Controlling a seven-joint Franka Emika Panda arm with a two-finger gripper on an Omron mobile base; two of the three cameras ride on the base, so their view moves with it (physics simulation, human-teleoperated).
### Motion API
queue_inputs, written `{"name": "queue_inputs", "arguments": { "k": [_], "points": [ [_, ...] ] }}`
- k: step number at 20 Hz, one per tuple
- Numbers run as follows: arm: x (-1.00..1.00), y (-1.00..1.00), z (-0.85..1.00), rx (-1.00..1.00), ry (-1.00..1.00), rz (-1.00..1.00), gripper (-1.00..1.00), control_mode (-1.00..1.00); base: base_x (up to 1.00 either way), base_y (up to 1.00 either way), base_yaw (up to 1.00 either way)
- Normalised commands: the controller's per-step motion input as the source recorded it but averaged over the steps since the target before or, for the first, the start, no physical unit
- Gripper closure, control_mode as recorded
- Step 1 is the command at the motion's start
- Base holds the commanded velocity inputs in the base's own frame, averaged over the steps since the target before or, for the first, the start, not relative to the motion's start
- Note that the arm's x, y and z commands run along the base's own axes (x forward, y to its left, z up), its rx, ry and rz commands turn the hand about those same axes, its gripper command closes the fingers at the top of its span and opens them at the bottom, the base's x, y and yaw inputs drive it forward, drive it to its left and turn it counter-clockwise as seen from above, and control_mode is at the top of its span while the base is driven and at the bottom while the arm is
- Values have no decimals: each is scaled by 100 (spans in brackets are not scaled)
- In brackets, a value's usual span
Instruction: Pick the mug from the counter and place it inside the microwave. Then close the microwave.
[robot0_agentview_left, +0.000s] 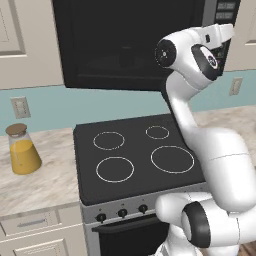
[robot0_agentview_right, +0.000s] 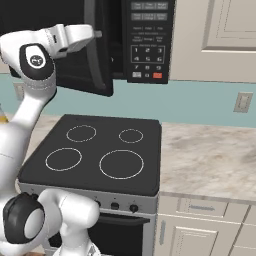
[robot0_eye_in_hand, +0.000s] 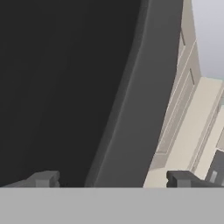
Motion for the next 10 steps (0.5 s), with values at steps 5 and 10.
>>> {"name": "queue_inputs", "arguments": {
  "k": [5,10],
  "points": [
    [46,0,0,0,6,0,-100,-100,0,0,0],
    [35,0,0,0,0,0,-100,-100,0,0,0]
  ]
}}
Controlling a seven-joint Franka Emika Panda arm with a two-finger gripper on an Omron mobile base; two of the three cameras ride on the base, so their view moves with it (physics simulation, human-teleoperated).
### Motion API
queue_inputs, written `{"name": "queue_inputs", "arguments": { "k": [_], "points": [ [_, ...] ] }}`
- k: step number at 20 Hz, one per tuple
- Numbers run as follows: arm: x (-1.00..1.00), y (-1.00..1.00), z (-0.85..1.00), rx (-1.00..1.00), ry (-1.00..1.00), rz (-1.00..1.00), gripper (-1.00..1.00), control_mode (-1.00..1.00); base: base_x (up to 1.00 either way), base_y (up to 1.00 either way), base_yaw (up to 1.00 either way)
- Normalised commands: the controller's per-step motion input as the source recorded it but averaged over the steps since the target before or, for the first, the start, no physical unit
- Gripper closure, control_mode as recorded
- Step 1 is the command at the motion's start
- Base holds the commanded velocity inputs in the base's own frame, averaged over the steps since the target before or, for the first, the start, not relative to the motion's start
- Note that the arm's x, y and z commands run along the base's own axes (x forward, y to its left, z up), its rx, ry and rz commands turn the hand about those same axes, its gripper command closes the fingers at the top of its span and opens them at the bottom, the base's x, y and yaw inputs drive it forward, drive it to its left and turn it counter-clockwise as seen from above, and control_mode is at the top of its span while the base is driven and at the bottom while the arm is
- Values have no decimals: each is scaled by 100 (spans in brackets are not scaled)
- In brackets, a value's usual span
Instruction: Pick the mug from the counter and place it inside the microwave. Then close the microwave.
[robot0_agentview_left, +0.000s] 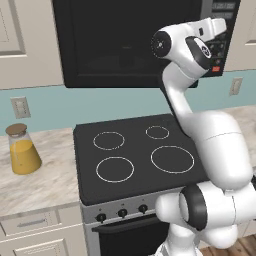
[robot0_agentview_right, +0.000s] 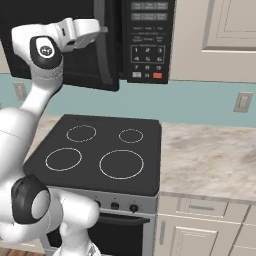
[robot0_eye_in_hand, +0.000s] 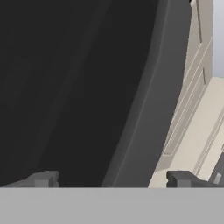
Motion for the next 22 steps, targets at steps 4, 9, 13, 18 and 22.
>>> {"name": "queue_inputs", "arguments": {
  "k": [4,9,13,18,22],
  "points": [
    [39,0,0,0,0,0,-100,-100,0,0,0],
    [41,0,0,0,0,0,-100,-100,0,0,0],
    [39,0,0,0,0,0,-100,-100,0,0,0],
    [38,-9,0,0,0,0,-100,-100,0,0,0],
    [44,-25,0,3,0,6,-100,-100,0,0,0]
  ]
}}
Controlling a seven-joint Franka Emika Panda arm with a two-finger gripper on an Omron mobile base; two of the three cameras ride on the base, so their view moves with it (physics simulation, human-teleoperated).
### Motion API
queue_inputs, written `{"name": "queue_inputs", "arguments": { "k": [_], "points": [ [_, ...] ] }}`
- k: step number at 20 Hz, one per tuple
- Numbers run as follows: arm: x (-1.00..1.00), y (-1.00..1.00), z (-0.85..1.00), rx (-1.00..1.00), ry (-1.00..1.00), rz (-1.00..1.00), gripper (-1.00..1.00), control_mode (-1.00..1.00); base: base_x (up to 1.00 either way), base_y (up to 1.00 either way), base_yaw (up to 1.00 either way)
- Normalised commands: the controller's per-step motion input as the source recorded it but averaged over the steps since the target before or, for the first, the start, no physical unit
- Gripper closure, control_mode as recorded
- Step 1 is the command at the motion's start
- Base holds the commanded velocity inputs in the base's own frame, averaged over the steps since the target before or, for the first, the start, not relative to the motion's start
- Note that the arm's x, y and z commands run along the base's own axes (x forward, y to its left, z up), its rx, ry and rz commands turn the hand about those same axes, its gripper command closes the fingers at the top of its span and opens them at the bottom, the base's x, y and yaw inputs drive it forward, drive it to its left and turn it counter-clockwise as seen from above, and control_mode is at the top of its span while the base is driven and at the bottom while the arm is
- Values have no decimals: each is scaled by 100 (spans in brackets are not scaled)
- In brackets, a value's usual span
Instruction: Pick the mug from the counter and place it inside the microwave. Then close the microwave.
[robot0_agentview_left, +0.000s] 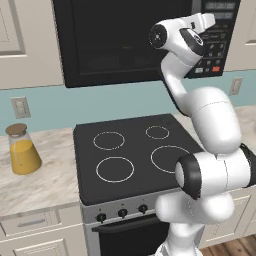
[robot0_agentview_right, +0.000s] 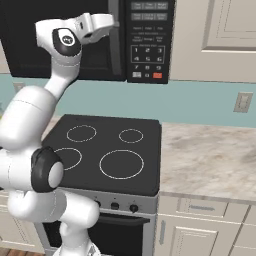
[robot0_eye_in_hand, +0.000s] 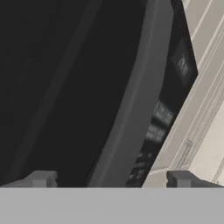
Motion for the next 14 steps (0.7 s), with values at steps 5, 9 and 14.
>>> {"name": "queue_inputs", "arguments": {
  "k": [5,9,14],
  "points": [
    [52,-31,0,6,0,8,-100,-100,0,0,0],
    [49,-26,-3,6,1,5,-100,-100,0,0,0],
    [3,-4,-1,2,0,1,-100,-100,0,0,0]
  ]
}}
